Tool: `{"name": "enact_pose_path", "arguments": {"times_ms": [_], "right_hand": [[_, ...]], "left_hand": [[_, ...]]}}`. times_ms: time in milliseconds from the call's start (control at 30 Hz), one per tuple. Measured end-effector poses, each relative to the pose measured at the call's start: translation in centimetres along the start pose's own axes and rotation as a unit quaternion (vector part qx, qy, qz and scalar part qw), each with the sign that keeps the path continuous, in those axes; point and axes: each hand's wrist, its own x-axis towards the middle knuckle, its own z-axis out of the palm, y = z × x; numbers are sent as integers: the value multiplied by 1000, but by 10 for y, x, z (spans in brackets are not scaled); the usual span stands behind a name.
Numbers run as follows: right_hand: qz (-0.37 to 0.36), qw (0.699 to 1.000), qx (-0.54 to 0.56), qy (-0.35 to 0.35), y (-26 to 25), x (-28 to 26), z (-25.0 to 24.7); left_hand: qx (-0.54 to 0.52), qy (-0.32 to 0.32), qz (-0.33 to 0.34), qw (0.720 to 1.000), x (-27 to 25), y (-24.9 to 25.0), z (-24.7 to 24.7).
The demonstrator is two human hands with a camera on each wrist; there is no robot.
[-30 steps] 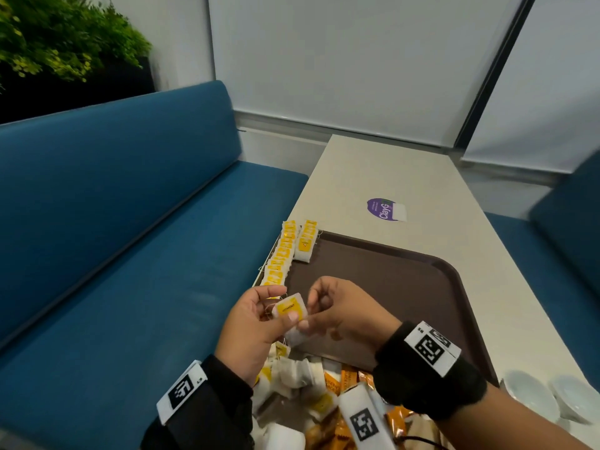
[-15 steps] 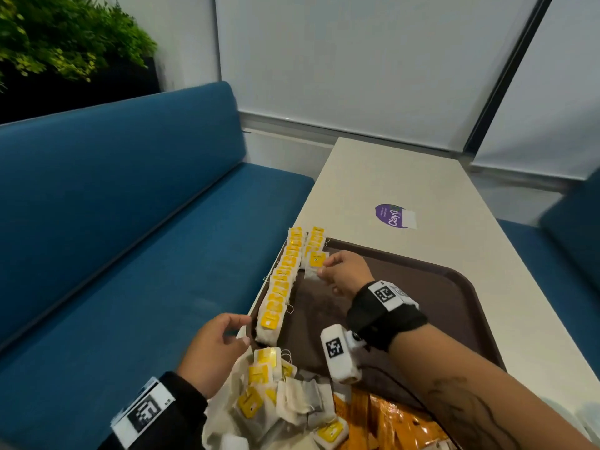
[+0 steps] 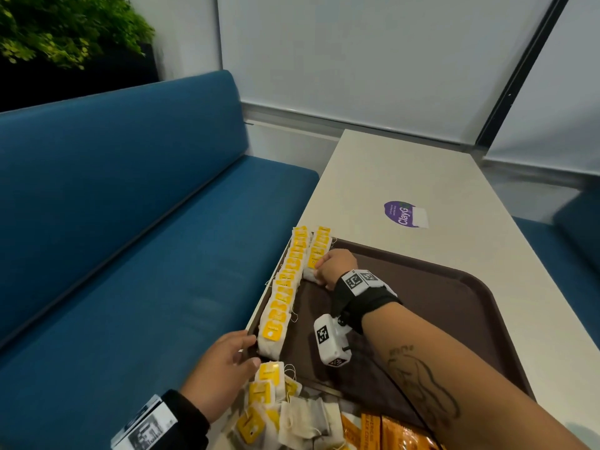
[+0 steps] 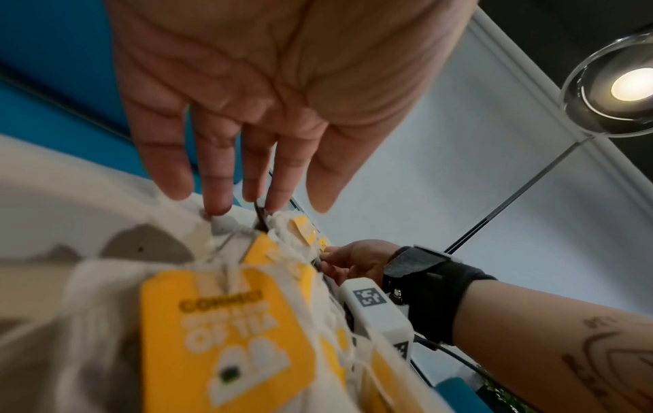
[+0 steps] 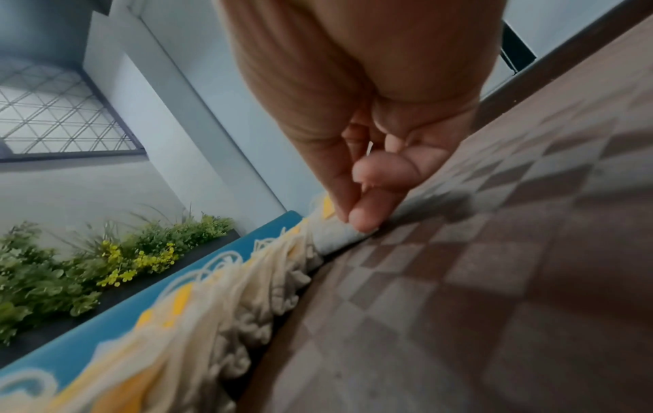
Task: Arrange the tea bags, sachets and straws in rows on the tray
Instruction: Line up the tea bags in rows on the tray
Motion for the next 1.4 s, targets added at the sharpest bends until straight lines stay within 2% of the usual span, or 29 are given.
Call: {"name": "enact_pose_path", "arguments": {"times_ms": [133,267,367,400,467,567,733,800,933,1133,1267,1400], "right_hand": [[54,999,0,7,-5,-5,3],[-5,1000,26,13,0,-22,-12],[-44,993,101,-42,3,-55,-23],[-60,991,95,-71,2,-70,-27],[-100,987,6,-124,2,-104,-33],[-144,964,-134,-180,6,-151,-33],[-167,898,-330,-238,25,-192,-6],[-191,875,-379,-232,29,-201,7],[-209,861,-413,-213,32,-214,28],[-203,835,-475,-190,36,-225,52],[-203,843,-470,-165,40,-229,59],[-192,857,-445,-172,39,-229,62]], "left_hand": [[-12,4,-4,1000,-5,3,0],[-6,-4,-9,1000,-17,8,-3],[12,-10,-7,1000,-28,14,-3],[20,-16,-4,1000,-33,14,-2],[49,-30,4,998,-43,13,-1],[78,-42,12,996,-58,10,-2],[115,-61,6,992,-74,4,-1],[108,-63,11,992,-77,5,3],[127,-50,50,989,-77,8,12],[145,-28,32,989,-77,-2,20],[93,-8,28,995,-82,-5,22],[79,-22,23,996,-85,-8,20]]}}
